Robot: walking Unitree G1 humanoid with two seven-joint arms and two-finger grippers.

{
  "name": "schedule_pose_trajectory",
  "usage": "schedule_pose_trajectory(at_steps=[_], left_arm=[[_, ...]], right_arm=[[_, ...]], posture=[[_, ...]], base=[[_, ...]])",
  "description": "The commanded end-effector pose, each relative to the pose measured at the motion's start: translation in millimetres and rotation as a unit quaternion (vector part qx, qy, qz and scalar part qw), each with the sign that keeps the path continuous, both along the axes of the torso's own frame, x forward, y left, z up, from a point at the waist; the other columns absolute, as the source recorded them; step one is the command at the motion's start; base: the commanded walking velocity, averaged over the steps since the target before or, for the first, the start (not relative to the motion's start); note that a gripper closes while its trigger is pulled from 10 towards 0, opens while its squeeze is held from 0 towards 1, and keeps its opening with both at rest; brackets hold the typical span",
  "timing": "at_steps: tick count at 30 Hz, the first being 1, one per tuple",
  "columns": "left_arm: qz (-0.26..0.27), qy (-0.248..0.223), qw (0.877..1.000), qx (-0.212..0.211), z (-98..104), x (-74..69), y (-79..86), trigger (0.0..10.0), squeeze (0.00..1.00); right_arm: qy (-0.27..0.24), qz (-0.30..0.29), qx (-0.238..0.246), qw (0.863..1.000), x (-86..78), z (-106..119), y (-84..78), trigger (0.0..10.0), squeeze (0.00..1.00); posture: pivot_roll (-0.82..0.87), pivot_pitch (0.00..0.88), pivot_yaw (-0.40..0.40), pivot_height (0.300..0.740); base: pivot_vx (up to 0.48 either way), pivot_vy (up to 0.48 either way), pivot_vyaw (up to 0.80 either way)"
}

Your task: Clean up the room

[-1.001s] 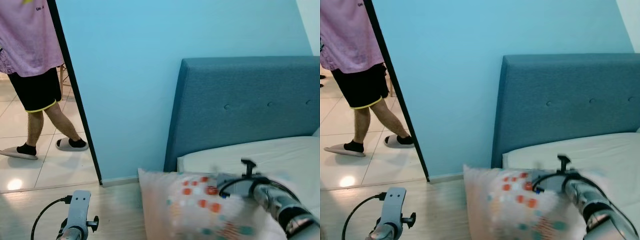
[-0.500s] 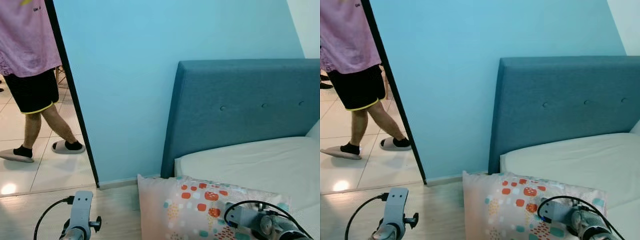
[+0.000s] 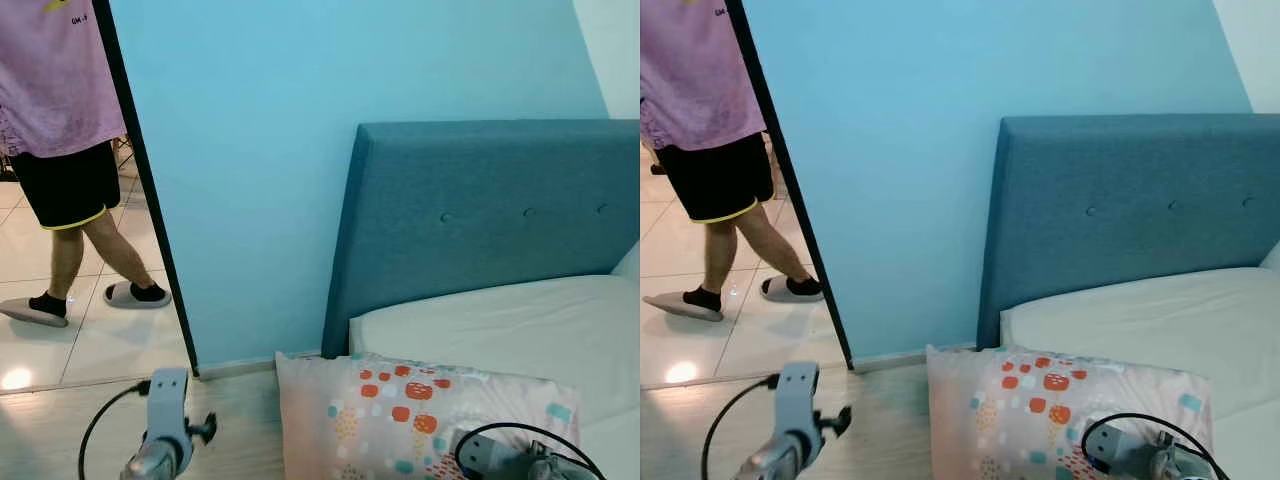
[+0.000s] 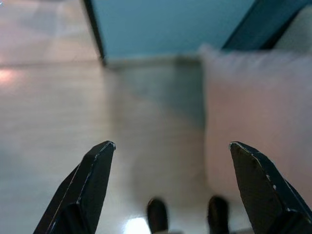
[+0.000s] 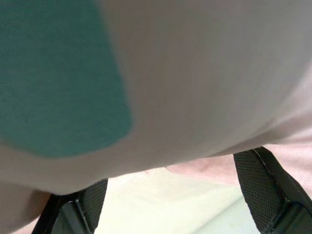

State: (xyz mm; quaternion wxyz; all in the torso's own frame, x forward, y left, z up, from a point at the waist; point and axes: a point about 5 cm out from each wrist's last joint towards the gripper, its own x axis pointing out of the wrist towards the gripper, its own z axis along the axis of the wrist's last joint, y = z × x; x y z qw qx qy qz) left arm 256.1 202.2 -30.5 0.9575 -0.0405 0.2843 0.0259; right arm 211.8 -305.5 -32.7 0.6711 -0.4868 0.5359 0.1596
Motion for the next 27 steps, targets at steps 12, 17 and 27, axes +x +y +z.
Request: schedule_pose_trajectory(at_steps=[12, 17, 27], left_arm=[[-0.017, -0.036, 0.996, -0.082, 11.4, 14.2, -11.4, 10.0, 0.00], [-0.096, -0.073, 0.980, -0.161, 21.3, 23.0, -37.8, 10.0, 0.00], [-0.298, -0.134, 0.944, -0.050, 50.0, 42.8, -85.1, 10.0, 0.00]], right_arm=[[-0.035, -0.092, 0.048, 0.994, -0.8, -7.0, 14.0, 10.0, 0.00], [-0.036, -0.096, 0.045, 0.994, -1.4, -7.5, 14.5, 10.0, 0.00], [-0.072, -0.125, 0.031, 0.989, 5.7, 0.5, 7.7, 10.0, 0.00]], posture=[[0.00, 0.030, -0.054, 0.716], [0.00, 0.033, -0.057, 0.701], [-0.01, 0.036, -0.051, 0.666]], base=[[0.000, 0.000, 0.00], [0.000, 0.000, 0.00], [0.000, 0.000, 0.00]])
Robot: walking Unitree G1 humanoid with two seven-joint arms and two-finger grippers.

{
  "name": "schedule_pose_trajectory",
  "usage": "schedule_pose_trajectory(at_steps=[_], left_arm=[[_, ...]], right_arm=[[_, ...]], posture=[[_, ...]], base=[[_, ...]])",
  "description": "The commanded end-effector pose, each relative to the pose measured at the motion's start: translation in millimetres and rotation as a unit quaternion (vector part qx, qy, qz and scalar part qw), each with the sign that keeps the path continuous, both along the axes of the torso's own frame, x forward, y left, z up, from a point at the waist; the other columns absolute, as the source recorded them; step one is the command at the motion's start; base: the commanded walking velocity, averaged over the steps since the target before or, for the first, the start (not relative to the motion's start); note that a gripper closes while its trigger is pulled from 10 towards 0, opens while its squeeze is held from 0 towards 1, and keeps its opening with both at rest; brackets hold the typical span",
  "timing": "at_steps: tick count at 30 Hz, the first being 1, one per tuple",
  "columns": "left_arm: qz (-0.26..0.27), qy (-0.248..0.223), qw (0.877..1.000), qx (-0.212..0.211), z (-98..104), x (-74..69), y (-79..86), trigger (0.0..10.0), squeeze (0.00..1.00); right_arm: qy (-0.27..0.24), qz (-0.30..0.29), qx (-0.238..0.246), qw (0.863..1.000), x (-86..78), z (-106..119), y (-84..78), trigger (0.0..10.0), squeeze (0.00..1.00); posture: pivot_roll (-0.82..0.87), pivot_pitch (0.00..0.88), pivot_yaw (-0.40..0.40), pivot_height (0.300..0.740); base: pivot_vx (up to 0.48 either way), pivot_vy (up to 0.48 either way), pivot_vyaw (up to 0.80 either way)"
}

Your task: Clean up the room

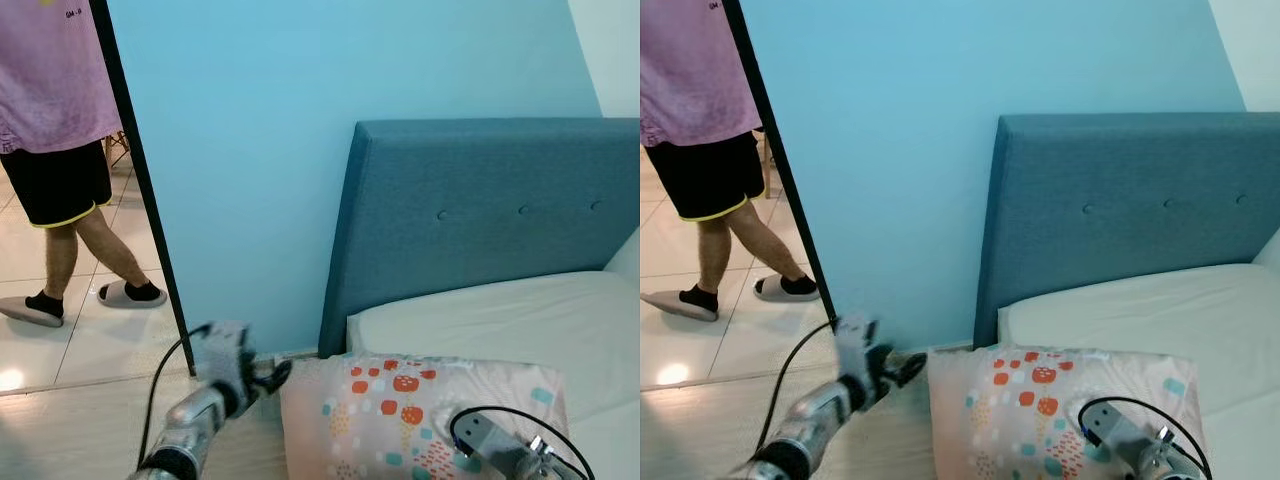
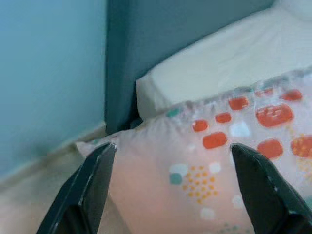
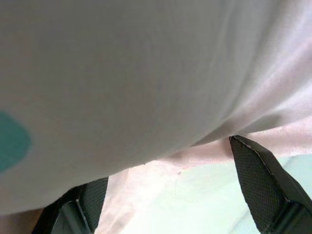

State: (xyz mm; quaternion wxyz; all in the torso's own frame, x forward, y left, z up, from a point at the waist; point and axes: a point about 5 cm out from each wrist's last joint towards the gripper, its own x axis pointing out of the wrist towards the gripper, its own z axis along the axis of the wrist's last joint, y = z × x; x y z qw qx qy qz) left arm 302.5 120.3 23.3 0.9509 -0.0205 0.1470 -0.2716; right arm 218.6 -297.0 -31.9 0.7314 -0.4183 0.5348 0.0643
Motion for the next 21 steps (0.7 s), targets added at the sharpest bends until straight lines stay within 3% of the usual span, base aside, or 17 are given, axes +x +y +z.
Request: schedule_pose_trajectory(at_steps=[1, 5, 7, 8, 10, 11, 12, 13, 14, 17, 21], left_arm=[[-0.017, 0.002, 1.000, 0.015, -3.4, -3.4, -5.0, 10.0, 0.00], [-0.032, 0.020, 0.999, -0.007, -4.6, -4.6, -12.6, 10.0, 0.00], [-0.048, 0.019, 0.999, 0.002, -5.4, -6.2, -16.0, 10.0, 0.00], [-0.097, 0.001, 0.994, 0.051, -7.1, -11.0, -24.1, 10.0, 0.00], [-0.097, 0.001, 0.994, 0.051, -7.1, -11.0, -24.1, 10.0, 0.00], [-0.130, -0.030, 0.987, 0.091, -5.1, -12.7, -31.8, 10.0, 0.00], [-0.130, -0.030, 0.987, 0.091, -5.1, -12.7, -31.8, 10.0, 0.00], [-0.153, -0.074, 0.976, 0.139, -0.7, -11.9, -37.3, 10.0, 0.00], [-0.153, -0.074, 0.976, 0.139, -0.7, -11.9, -37.3, 10.0, 0.00], [-0.169, -0.128, 0.959, 0.186, 5.1, -10.3, -42.5, 10.0, 0.00], [-0.184, -0.160, 0.948, 0.204, 10.0, -9.6, -45.8, 10.0, 0.00]], right_arm=[[-0.006, -0.017, 0.006, 1.000, -1.0, 0.2, -1.4, 10.0, 0.00], [-0.010, -0.022, 0.001, 1.000, -0.9, 1.7, -3.8, 10.0, 0.00], [-0.012, -0.024, 0.000, 1.000, -0.8, 2.1, -4.6, 10.0, 0.00], [-0.014, -0.026, -0.002, 1.000, -0.7, 2.9, -5.7, 10.0, 0.00], [-0.014, -0.026, -0.002, 1.000, -0.7, 2.9, -5.7, 10.0, 0.00], [-0.016, -0.028, -0.004, 0.999, -0.7, 3.4, -6.5, 10.0, 0.00], [-0.016, -0.028, -0.004, 0.999, -0.7, 3.4, -6.5, 10.0, 0.00], [-0.018, -0.029, -0.006, 0.999, -1.0, 3.7, -7.3, 10.0, 0.00], [-0.018, -0.029, -0.006, 0.999, -1.0, 3.7, -7.3, 10.0, 0.00], [-0.021, -0.031, -0.008, 0.999, -1.0, 4.1, -7.8, 10.0, 0.00], [-0.023, -0.031, -0.009, 0.999, -0.7, 4.4, -7.9, 10.0, 0.00]], posture=[[-0.01, 0.036, -0.051, 0.661], [-0.02, 0.040, -0.048, 0.646], [-0.02, 0.042, -0.047, 0.641], [-0.02, 0.046, -0.046, 0.631], [-0.02, 0.046, -0.046, 0.631], [-0.02, 0.048, -0.046, 0.621], [-0.02, 0.048, -0.046, 0.621], [-0.02, 0.050, -0.045, 0.611], [-0.02, 0.050, -0.045, 0.611], [-0.02, 0.051, -0.042, 0.596], [-0.02, 0.052, -0.038, 0.586]], base=[[0.000, 0.000, 0.00], [0.000, 0.000, 0.00], [0.000, 0.000, 0.00], [0.000, 0.000, 0.00], [0.000, 0.000, 0.00], [0.000, 0.000, 0.00], [0.000, 0.000, 0.00], [0.000, 0.000, 0.00], [0.000, 0.000, 0.00], [0.000, 0.000, 0.00], [0.000, 0.000, 0.00]])
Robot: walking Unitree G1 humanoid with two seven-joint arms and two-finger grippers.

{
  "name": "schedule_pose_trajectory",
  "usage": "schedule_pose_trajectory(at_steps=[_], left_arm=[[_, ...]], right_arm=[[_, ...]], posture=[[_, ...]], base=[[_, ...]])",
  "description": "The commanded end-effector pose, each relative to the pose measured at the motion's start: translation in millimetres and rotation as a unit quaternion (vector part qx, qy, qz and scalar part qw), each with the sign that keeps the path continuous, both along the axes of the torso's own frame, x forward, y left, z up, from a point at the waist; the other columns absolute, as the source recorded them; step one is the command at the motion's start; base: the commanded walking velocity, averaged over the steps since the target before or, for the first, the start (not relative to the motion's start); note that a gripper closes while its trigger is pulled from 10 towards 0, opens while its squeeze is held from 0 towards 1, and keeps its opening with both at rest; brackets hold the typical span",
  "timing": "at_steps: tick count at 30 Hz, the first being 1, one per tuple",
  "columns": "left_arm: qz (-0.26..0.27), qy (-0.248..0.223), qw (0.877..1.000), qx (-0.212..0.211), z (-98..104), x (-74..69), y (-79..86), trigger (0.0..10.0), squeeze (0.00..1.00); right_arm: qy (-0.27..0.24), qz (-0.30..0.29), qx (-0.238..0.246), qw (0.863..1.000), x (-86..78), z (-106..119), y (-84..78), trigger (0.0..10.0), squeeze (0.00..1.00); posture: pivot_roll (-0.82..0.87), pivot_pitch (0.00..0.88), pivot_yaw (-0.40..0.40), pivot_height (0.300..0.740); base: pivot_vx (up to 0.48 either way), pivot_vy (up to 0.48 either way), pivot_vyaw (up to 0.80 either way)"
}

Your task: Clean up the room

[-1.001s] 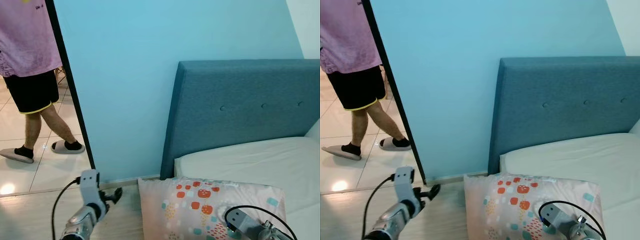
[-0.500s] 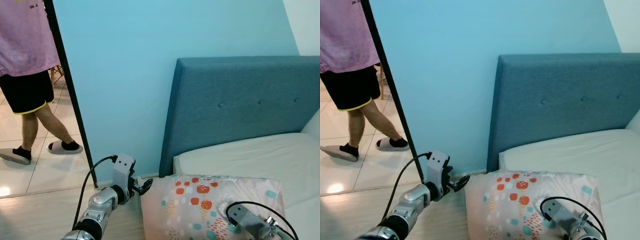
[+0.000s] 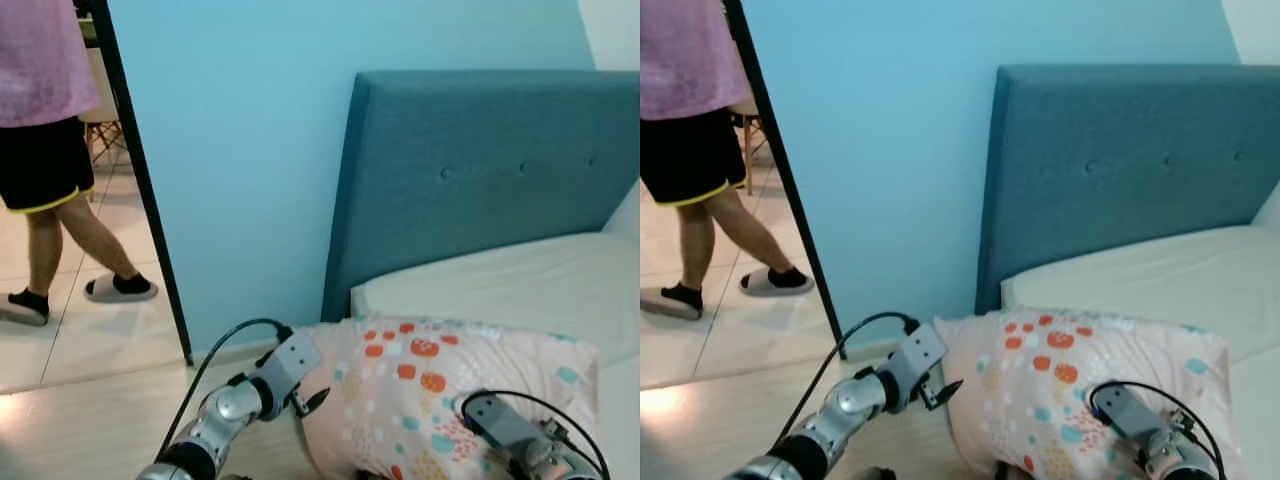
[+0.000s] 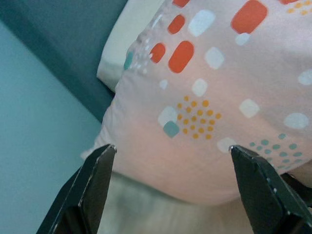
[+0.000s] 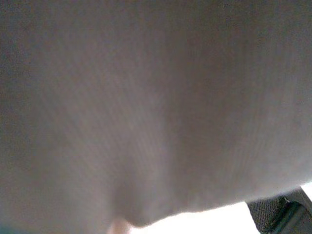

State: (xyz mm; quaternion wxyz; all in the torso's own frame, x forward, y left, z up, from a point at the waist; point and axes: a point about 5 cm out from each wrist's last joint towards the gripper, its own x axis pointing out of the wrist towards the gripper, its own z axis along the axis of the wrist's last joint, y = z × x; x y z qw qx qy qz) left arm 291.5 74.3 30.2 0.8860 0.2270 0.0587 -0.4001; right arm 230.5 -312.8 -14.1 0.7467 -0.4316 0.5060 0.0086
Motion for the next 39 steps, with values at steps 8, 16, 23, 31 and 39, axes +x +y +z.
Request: schedule_pose_trajectory(at_steps=[8, 16, 23, 31, 39], left_arm=[[-0.105, -0.077, 0.990, 0.045, 11.6, -4.5, -12.1, 10.0, 0.00], [-0.122, -0.091, 0.987, 0.053, 8.4, -9.8, -16.8, 10.0, 0.00], [-0.125, -0.085, 0.987, 0.046, 6.1, -12.9, -19.5, 10.0, 0.00], [-0.116, -0.068, 0.990, 0.035, 3.1, -14.2, -19.4, 10.0, 0.00], [-0.097, -0.046, 0.994, 0.009, -2.4, -19.2, -23.9, 10.0, 0.00]], right_arm=[[0.025, -0.013, 0.019, 0.999, -14.3, -12.3, 4.3, 10.0, 0.00], [0.020, -0.017, 0.017, 1.000, -14.8, -12.1, 4.1, 10.0, 0.00], [0.015, -0.017, 0.020, 1.000, -14.4, -11.6, 4.1, 10.0, 0.00], [-0.032, -0.019, 0.066, 0.997, -1.6, -5.1, 10.4, 10.0, 0.00], [-0.086, -0.023, 0.105, 0.991, 14.9, 6.1, 18.5, 10.0, 0.00]], posture=[[-0.03, 0.057, -0.028, 0.556], [-0.03, 0.062, -0.023, 0.521], [-0.03, 0.062, -0.023, 0.491], [-0.03, 0.074, -0.023, 0.466], [-0.05, 0.099, -0.009, 0.434]], base=[[0.000, 0.000, 0.00], [0.000, 0.000, 0.00], [0.000, 0.000, 0.00], [0.000, 0.000, 0.00], [0.000, 0.000, 0.00]])
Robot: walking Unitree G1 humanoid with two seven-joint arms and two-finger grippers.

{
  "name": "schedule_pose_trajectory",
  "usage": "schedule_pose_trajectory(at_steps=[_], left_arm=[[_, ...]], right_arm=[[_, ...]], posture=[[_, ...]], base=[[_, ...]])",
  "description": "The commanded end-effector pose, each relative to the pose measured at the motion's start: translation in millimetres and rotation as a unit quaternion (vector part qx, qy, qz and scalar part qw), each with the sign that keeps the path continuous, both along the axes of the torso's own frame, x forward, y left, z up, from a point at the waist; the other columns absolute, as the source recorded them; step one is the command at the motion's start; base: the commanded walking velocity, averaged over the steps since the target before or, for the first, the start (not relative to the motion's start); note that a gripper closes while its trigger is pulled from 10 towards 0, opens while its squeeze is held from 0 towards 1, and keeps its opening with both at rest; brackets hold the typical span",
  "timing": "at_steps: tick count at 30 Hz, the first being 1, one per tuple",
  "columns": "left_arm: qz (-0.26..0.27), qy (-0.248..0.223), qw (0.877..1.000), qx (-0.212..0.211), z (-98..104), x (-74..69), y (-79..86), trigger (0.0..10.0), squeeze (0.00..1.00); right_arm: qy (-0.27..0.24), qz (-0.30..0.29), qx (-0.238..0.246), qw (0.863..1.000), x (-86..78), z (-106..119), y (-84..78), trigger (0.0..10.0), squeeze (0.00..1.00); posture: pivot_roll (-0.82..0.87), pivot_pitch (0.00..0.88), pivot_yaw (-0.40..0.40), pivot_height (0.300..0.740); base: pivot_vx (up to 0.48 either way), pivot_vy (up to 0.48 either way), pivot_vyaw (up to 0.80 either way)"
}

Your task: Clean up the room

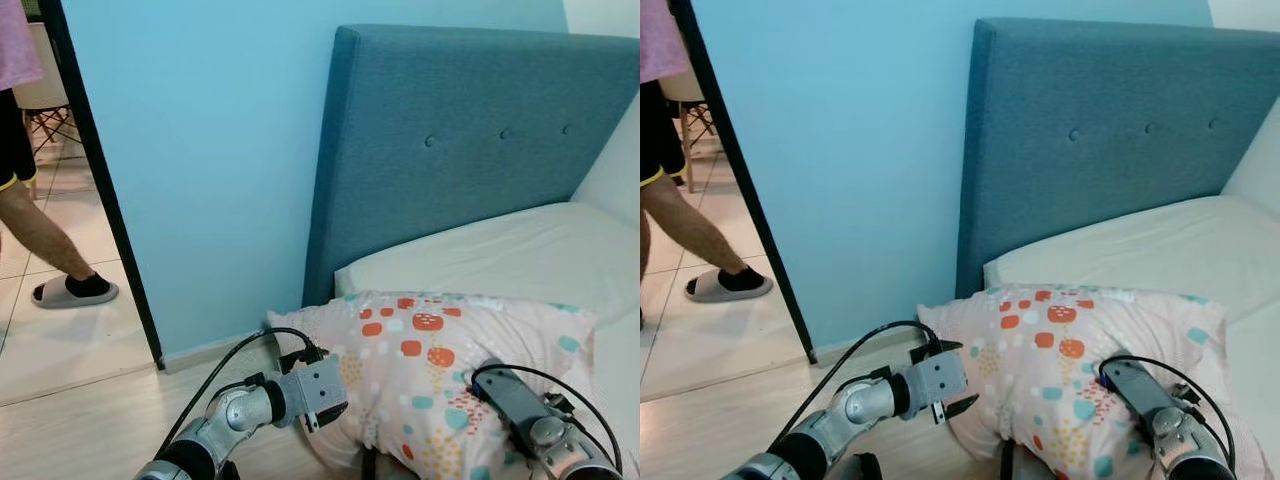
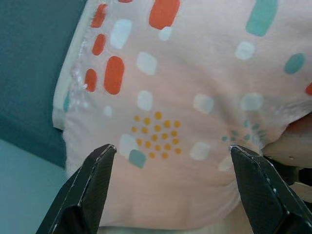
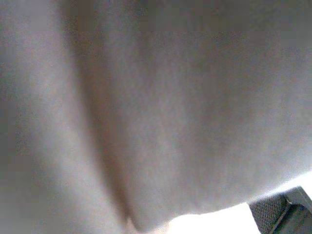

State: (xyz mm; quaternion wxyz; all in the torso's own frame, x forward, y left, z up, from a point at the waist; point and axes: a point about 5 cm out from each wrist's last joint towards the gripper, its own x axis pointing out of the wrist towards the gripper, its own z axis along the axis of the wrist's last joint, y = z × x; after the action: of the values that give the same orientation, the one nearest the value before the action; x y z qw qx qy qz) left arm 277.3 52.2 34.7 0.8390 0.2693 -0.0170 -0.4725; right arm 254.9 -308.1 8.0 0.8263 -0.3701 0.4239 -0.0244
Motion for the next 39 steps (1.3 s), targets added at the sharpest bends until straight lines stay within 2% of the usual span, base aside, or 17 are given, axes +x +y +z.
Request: schedule_pose_trajectory(at_steps=[1, 7, 14, 17, 18, 19, 21, 22, 24, 25, 26, 28, 29, 30, 33, 38, 39], left_arm=[[0.008, 0.019, 1.000, -0.002, -7.0, -4.9, -3.3, 10.0, 0.00], [0.051, 0.012, 0.999, -0.003, -3.5, 4.0, -6.2, 10.0, 0.00], [0.148, 0.009, 0.989, 0.003, -4.3, 17.1, 11.3, 10.0, 0.00], [0.164, 0.006, 0.986, 0.013, -6.1, 18.3, 16.7, 10.0, 0.00], [0.217, 0.017, 0.976, 0.028, -12.4, 20.9, 35.5, 10.0, 0.00], [0.293, 0.044, 0.954, 0.036, -21.5, 21.2, 62.4, 10.0, 0.00], [0.293, 0.044, 0.954, 0.036, -21.5, 21.2, 62.4, 10.0, 0.00], [0.358, 0.071, 0.930, 0.039, -29.7, 18.4, 86.3, 10.0, 0.00], [0.358, 0.071, 0.930, 0.039, -29.7, 18.4, 86.3, 10.0, 0.00], [0.433, 0.115, 0.893, 0.044, -43.6, 6.9, 118.6, 10.0, 0.00], [0.433, 0.115, 0.893, 0.044, -43.6, 6.9, 118.6, 10.0, 0.00], [0.504, 0.179, 0.841, 0.081, -69.7, -29.2, 163.3, 10.0, 0.00], [0.504, 0.179, 0.841, 0.081, -69.7, -29.2, 163.3, 10.0, 0.00], [0.517, 0.197, 0.827, 0.099, -78.2, -44.1, 174.7, 10.0, 0.00], [0.518, 0.223, 0.815, 0.128, -93.3, -71.1, 181.7, 10.0, 0.00], [0.514, 0.230, 0.814, 0.139, -98.4, -79.3, 180.3, 10.0, 0.00], [0.509, 0.233, 0.816, 0.145, -100.6, -82.5, 178.2, 10.0, 0.00]], right_arm=[[0.023, 0.005, 0.048, 0.999, -8.2, -15.2, 15.2, 10.0, 0.00], [-0.007, 0.010, 0.057, 0.998, -0.5, -7.9, 17.7, 10.0, 0.00], [-0.130, -0.008, -0.001, 0.992, 26.5, 32.4, 3.1, 10.0, 0.00], [-0.149, -0.012, -0.009, 0.989, 29.9, 39.2, 0.8, 10.0, 0.00], [-0.181, -0.012, -0.006, 0.983, 35.9, 50.5, 0.1, 10.0, 0.00], [-0.211, -0.013, -0.001, 0.977, 41.4, 61.4, 0.1, 10.0, 0.00], [-0.211, -0.013, -0.001, 0.977, 41.4, 61.4, 0.1, 10.0, 0.00], [-0.230, -0.011, 0.003, 0.973, 45.0, 68.7, 0.7, 10.0, 0.00], [-0.230, -0.011, 0.003, 0.973, 45.0, 68.7, 0.7, 10.0, 0.00], [-0.253, -0.007, 0.007, 0.967, 49.6, 77.5, 2.2, 10.0, 0.00], [-0.253, -0.007, 0.007, 0.967, 49.6, 77.5, 2.2, 10.0, 0.00], [-0.303, -0.012, -0.007, 0.953, 58.3, 97.7, 1.7, 10.0, 0.00], [-0.303, -0.012, -0.007, 0.953, 58.3, 97.7, 1.7, 10.0, 0.00], [-0.323, -0.019, -0.015, 0.946, 60.7, 106.4, -0.4, 10.0, 0.00], [-0.368, -0.068, -0.058, 0.926, 59.9, 129.2, -16.9, 10.0, 0.00], [-0.394, -0.079, -0.066, 0.913, 59.6, 143.4, -22.4, 10.0, 0.00], [-0.421, -0.065, -0.039, 0.904, 62.9, 155.8, -19.0, 10.0, 0.00]], posture=[[-0.05, 0.099, -0.009, 0.430], [-0.05, 0.108, -0.009, 0.430], [-0.04, 0.113, -0.013, 0.430], [-0.05, 0.113, -0.011, 0.430], [-0.05, 0.113, -0.011, 0.430], [-0.04, 0.111, -0.011, 0.430], [-0.04, 0.111, -0.011, 0.430], [-0.04, 0.110, -0.011, 0.430], [-0.04, 0.110, -0.011, 0.430], [-0.03, 0.107, -0.015, 0.430], [-0.03, 0.107, -0.015, 0.430], [-0.02, 0.100, -0.016, 0.430], [-0.02, 0.100, -0.016, 0.430], [-0.02, 0.100, -0.016, 0.430], [-0.02, 0.098, -0.018, 0.430], [-0.02, 0.096, -0.020, 0.430], [-0.02, 0.096, -0.020, 0.430]], base=[[0.000, 0.000, 0.00], [0.000, 0.000, 0.00], [0.000, 0.000, 0.00], [0.000, 0.000, 0.00], [0.000, 0.000, 0.00], [0.000, 0.000, 0.00], [0.000, 0.000, 0.00], [0.000, 0.000, 0.00], [0.000, 0.000, 0.00], [0.000, 0.000, 0.00], [0.000, 0.000, 0.00], [0.000, 0.000, 0.00], [0.000, 0.000, 0.00], [0.000, 0.000, 0.00], [0.000, 0.000, 0.00], [0.000, 0.000, 0.00], [0.000, 0.000, 0.00]])
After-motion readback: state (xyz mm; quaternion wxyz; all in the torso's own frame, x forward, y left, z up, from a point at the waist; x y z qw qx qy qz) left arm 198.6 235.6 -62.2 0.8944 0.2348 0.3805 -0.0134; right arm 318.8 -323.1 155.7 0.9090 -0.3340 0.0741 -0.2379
